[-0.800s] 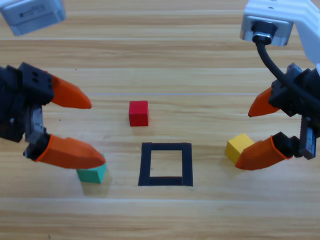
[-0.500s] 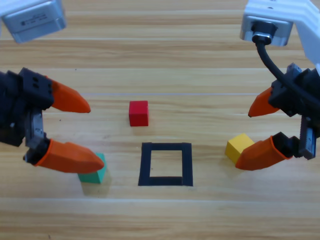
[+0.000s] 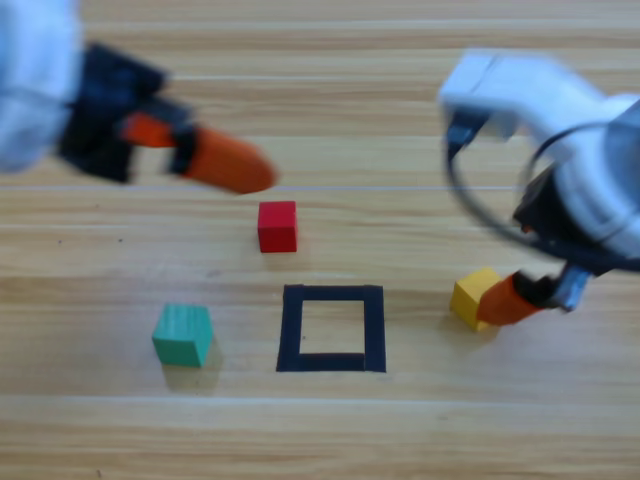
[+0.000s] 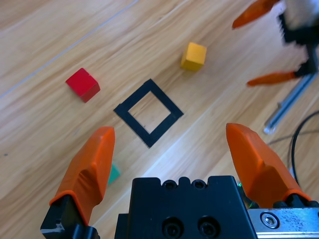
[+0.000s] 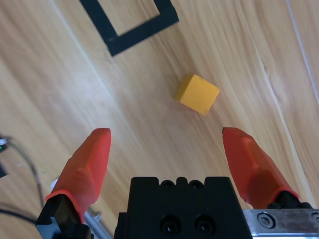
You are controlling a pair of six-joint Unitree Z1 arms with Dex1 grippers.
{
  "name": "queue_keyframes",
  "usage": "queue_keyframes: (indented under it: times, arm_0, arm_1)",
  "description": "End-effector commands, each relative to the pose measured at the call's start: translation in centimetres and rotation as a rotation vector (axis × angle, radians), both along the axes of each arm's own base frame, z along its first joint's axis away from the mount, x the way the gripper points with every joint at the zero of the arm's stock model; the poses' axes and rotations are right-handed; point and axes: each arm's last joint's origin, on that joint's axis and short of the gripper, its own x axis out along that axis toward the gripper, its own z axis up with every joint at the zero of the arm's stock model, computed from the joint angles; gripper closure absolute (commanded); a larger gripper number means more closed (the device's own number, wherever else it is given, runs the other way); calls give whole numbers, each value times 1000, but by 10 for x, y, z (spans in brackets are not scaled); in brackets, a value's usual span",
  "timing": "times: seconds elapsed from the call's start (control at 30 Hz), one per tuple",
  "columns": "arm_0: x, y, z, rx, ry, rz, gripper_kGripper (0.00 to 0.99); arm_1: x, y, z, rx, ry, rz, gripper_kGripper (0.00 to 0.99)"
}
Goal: Stack the blocks in the rectangular block: red at the bottom, yellow in the middle, green on top
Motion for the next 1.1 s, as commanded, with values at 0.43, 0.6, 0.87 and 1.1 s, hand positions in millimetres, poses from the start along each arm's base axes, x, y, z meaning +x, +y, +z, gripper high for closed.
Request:
queue_keyframes:
  times: [0.43,0.6,0.87,1.1]
  arm_0:
    - [137,-50,-57,81,309,394,30]
    - [171,-59,-72,164,357,479,30]
    - [215,-84,-112,307,456,555,30]
    - [230,-95,-144,364,533,596,30]
  arm_1:
    - [90,5,-48,-156,89,-275,13]
    - [102,9,-70,-178,141,-281,39]
    - [97,26,-105,-182,276,-213,42]
    - [99,28,-121,-220,293,-214,68]
